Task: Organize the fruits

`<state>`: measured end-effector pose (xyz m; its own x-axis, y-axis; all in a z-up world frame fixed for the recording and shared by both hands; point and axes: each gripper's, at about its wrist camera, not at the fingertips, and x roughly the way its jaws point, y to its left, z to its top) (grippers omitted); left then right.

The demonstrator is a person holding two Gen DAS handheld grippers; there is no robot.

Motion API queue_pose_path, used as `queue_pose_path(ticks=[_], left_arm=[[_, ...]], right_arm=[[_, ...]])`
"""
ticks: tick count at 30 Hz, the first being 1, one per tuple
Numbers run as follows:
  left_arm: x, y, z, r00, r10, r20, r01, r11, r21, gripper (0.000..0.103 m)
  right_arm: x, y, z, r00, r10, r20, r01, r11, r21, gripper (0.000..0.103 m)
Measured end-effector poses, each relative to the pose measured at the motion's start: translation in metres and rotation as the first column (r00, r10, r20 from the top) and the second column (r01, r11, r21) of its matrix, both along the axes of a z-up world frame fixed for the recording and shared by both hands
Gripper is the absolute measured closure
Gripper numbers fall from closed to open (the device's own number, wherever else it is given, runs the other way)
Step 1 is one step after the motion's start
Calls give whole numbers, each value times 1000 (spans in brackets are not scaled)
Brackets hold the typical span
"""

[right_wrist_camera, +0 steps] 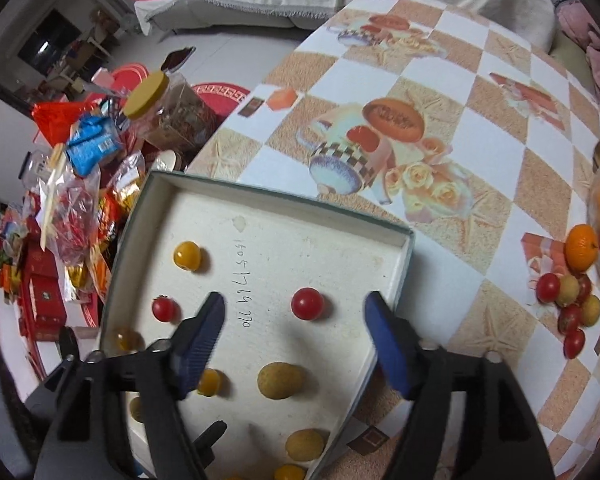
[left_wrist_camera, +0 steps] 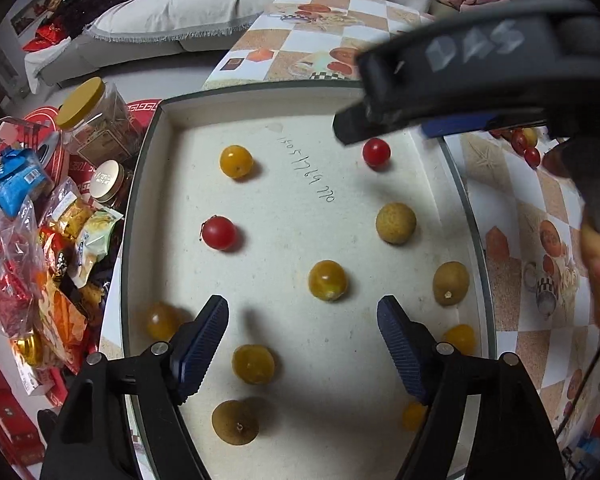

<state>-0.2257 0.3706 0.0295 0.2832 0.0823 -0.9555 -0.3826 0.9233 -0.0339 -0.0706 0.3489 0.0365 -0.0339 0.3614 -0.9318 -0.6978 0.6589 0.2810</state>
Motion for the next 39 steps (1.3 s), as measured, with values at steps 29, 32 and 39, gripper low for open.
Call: queue_pose_path(ticks=[29,32,39], left_arm=[[-64,-27,34,979,-102,-176,112,993,46,0],[-71,-27,39,976,-119,-182,128,991,40,0],[-79,-29,48,969,-155,-193,167,985,51,0]], right_arm=[[-91,-88,44,996,-59,60,73,961,-265,0],[-100,-87,49,997,-47,68,64,958,-278,0],[-117,-81,57,995,-14,94,42,951,-306,0]])
